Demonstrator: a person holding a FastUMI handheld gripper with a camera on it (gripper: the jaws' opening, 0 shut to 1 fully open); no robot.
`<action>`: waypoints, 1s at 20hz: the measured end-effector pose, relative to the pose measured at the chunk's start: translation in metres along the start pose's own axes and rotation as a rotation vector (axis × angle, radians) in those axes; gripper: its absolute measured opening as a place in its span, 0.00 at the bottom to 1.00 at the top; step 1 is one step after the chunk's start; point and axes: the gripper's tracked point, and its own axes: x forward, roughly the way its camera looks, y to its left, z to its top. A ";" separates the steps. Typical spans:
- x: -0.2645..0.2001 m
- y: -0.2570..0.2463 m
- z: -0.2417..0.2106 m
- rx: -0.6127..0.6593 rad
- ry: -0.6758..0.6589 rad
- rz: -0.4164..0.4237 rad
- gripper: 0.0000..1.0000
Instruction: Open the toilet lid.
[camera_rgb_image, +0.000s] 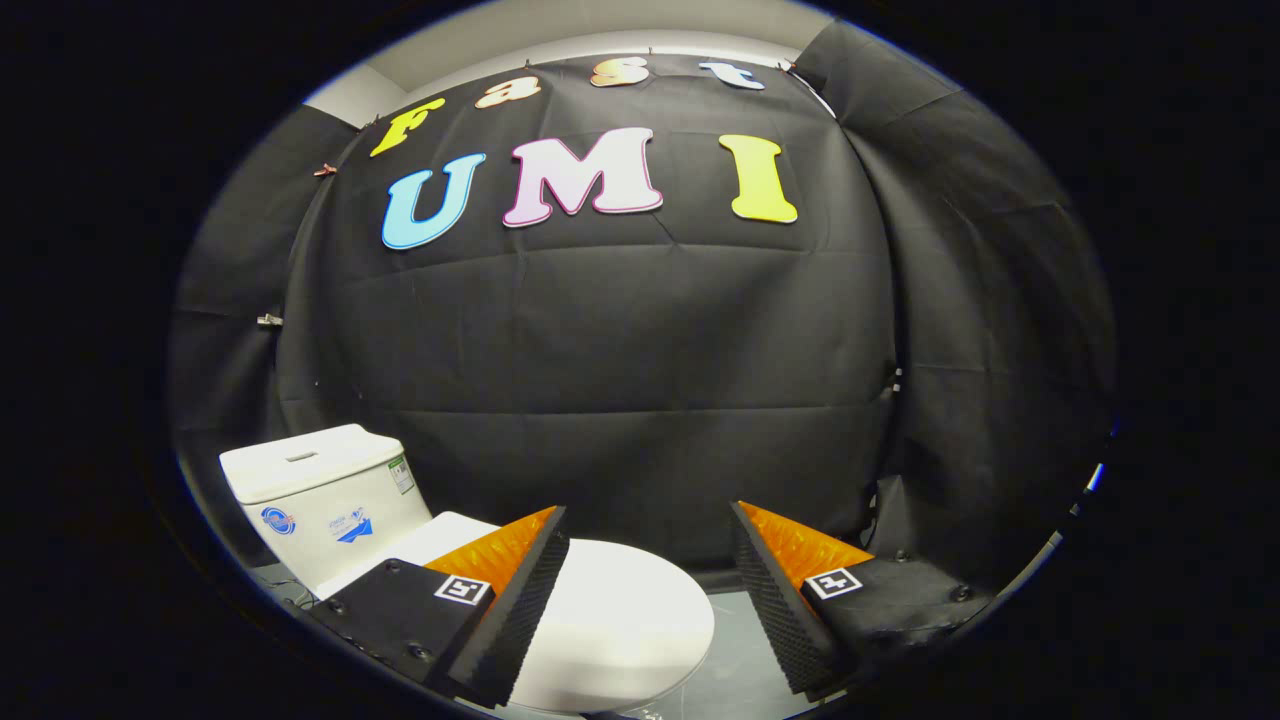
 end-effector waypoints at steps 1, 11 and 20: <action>0.002 -0.001 0.000 0.021 0.017 0.002 0.98; -0.022 -0.028 -0.047 0.159 0.196 0.013 0.98; -0.056 -0.048 -0.146 0.351 0.429 -0.019 0.98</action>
